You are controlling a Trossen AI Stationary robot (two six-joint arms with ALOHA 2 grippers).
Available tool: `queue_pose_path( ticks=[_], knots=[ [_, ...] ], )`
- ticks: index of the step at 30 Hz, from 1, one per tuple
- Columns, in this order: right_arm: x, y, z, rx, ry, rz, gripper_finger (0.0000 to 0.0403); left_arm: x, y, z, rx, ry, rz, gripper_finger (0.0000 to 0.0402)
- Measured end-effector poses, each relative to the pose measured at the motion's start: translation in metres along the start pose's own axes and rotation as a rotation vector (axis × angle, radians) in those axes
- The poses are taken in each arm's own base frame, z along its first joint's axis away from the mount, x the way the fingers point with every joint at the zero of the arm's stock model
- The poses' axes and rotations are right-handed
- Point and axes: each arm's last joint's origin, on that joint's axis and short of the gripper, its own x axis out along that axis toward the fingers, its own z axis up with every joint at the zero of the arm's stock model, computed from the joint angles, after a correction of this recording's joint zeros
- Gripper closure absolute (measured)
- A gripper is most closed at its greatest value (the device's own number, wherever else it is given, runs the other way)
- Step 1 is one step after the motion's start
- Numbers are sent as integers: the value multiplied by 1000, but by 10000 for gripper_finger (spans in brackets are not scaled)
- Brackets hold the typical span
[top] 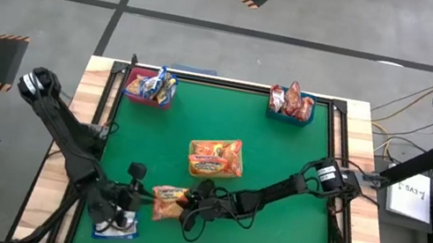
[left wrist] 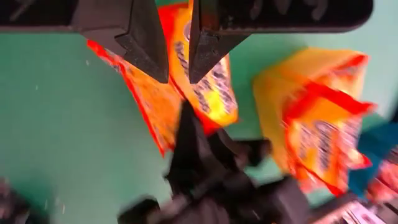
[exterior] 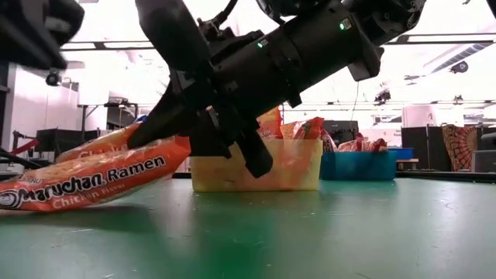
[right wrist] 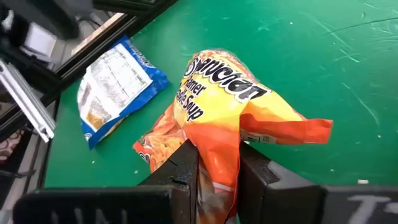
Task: Sort Maruchan noodles
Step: Put the orange noodle pack into the yellow bin
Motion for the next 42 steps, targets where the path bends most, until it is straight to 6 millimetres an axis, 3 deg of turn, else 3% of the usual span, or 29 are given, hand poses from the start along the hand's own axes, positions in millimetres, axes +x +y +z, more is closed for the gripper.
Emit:
queue_pose_path(
  ticks=[10, 23, 35, 42],
  knots=[
    [0, 0, 1, -24, -4, -2, 366, -24, 22, 13, -58, -132, 128, 355],
    [-12, 13, 13, -84, -31, 37, 367, -29, 27, 19, -53, -184, 177, 355],
    [-71, 57, 59, -228, -113, 149, 367, -35, 30, 30, 12, -239, 226, 355],
    [-113, 66, 95, -335, -139, 144, 367, -36, 31, 31, 13, -239, 228, 355]
  ],
)
